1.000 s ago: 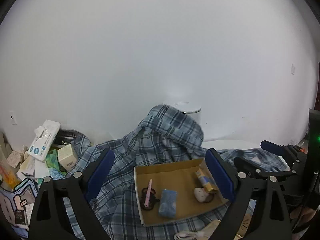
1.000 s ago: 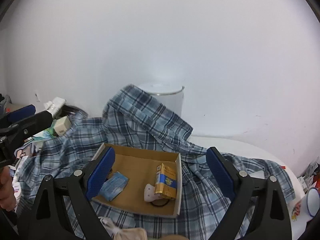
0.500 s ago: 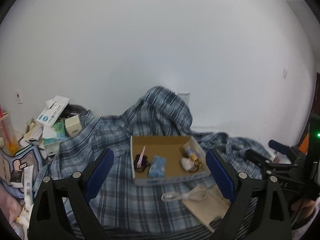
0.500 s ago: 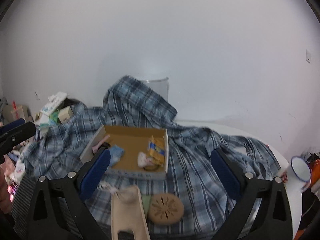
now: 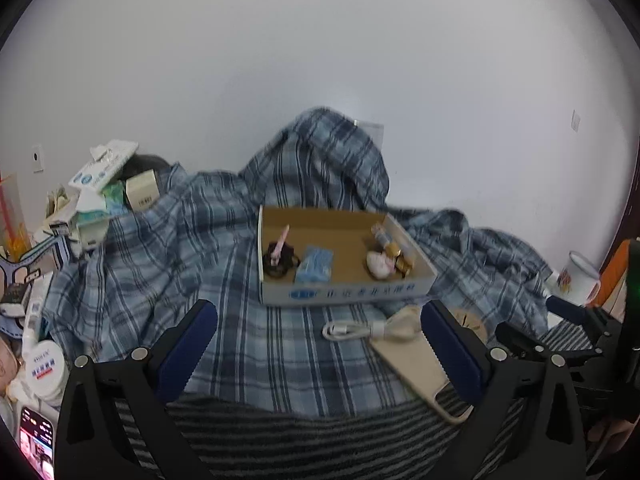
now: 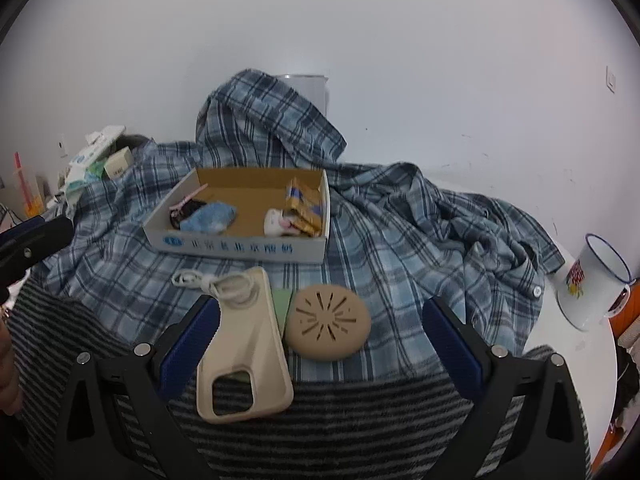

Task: Organize soft objects
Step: 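Lift both tools away from the box toward the items on the blanket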

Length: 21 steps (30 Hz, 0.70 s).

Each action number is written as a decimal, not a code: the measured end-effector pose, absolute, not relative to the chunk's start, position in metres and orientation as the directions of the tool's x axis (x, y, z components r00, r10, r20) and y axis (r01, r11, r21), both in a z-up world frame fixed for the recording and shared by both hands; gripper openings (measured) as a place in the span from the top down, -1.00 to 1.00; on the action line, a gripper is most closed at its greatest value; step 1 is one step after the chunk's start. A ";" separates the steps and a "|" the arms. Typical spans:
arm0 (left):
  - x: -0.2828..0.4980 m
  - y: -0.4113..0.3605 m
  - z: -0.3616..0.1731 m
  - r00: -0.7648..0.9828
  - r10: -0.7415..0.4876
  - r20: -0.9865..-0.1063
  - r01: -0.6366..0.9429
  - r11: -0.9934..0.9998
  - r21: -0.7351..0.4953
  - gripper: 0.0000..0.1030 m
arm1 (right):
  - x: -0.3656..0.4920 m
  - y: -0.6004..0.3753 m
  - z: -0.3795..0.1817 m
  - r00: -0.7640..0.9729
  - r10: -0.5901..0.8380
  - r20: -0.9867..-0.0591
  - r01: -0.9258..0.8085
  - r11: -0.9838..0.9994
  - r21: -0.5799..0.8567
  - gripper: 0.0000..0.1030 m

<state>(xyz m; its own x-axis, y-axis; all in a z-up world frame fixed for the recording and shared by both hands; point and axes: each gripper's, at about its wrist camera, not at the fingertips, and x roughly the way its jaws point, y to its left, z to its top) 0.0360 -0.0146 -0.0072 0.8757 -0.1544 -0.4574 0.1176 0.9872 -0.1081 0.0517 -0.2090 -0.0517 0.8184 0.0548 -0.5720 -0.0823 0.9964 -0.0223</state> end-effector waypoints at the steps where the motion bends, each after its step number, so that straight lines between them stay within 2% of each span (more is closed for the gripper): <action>1: 0.037 -0.016 -0.011 0.872 -0.150 -0.466 0.115 0.988 -0.102 -0.99 | 0.051 -0.208 -0.054 0.816 0.052 -0.575 -0.082 0.996 -0.026 -0.95; 6: 0.041 -0.021 -0.028 0.857 -0.142 -0.495 0.123 0.990 -0.070 -0.99 | 0.048 -0.202 -0.064 0.802 0.051 -0.595 -0.095 0.995 -0.042 -0.95; 21: 0.054 -0.007 -0.040 0.828 -0.148 -0.540 0.082 0.986 -0.145 -0.99 | 0.057 -0.173 -0.078 0.768 0.076 -0.636 -0.186 0.977 -0.107 -0.95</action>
<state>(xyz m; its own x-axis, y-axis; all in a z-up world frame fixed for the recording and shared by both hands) 0.0539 -0.0072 -0.0402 0.8283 -0.1479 -0.5404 0.0817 0.9861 -0.1445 0.0566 -0.1727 -0.0776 0.7678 0.0760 -0.6362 -0.1857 0.9767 -0.1074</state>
